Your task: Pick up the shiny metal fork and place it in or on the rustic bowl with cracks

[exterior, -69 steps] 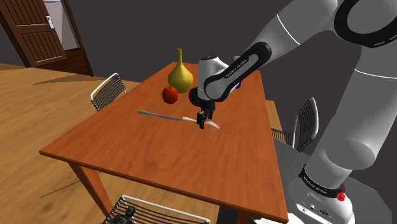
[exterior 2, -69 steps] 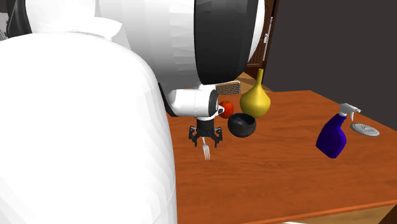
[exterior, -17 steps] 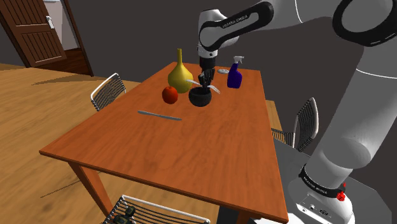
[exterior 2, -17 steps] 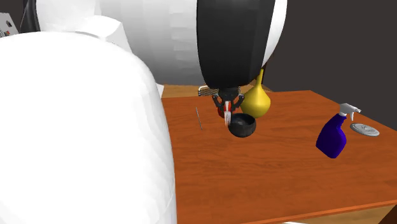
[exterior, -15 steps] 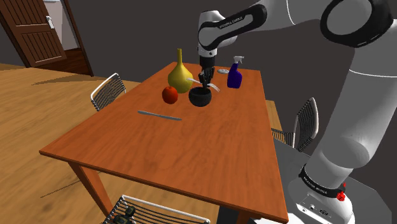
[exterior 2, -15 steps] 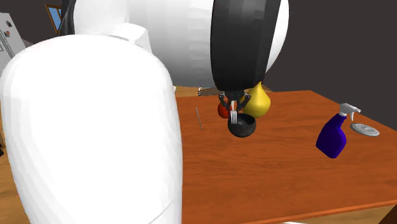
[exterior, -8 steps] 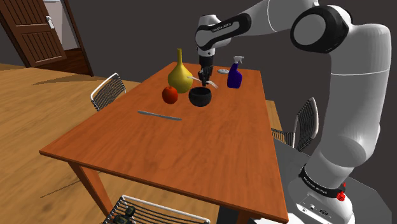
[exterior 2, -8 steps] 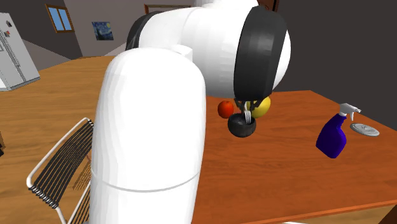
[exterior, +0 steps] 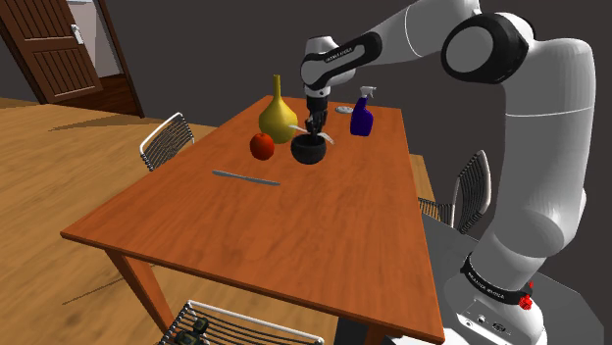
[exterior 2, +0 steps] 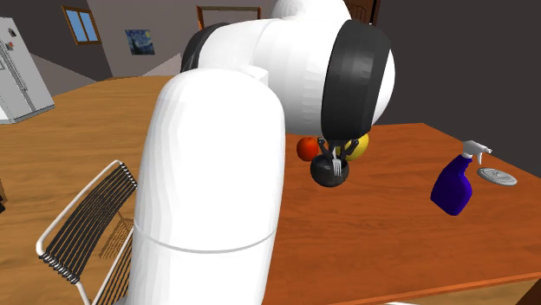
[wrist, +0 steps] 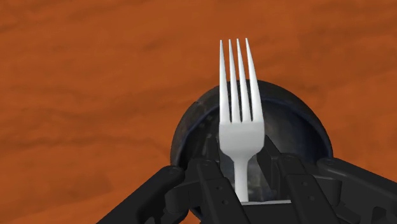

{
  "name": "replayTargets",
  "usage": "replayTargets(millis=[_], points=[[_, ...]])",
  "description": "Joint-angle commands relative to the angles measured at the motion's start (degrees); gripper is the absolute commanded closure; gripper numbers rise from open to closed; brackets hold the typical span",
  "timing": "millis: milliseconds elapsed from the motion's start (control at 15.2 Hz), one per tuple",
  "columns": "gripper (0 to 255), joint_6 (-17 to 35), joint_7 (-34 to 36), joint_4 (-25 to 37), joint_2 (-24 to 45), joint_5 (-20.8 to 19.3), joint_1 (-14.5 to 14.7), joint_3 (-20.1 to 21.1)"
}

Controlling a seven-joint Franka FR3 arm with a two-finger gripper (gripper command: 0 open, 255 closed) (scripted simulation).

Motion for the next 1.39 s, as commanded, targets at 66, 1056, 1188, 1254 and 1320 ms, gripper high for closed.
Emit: replayTargets(millis=[66,1056,1188,1254,1320], points=[[255,0.39,0.05,-0.31,0.04,-0.01,0.02,0.01],[0,-6.15,-0.02,4.43,-1.76,0.07,0.16,0.08],[0,-6.14,-0.02,4.42,-1.77,0.07,0.16,0.09],[0,-6.14,-0.02,4.43,-1.76,0.07,0.16,0.08],[0,-6.15,-0.02,4.43,-1.76,0.07,0.16,0.08]])
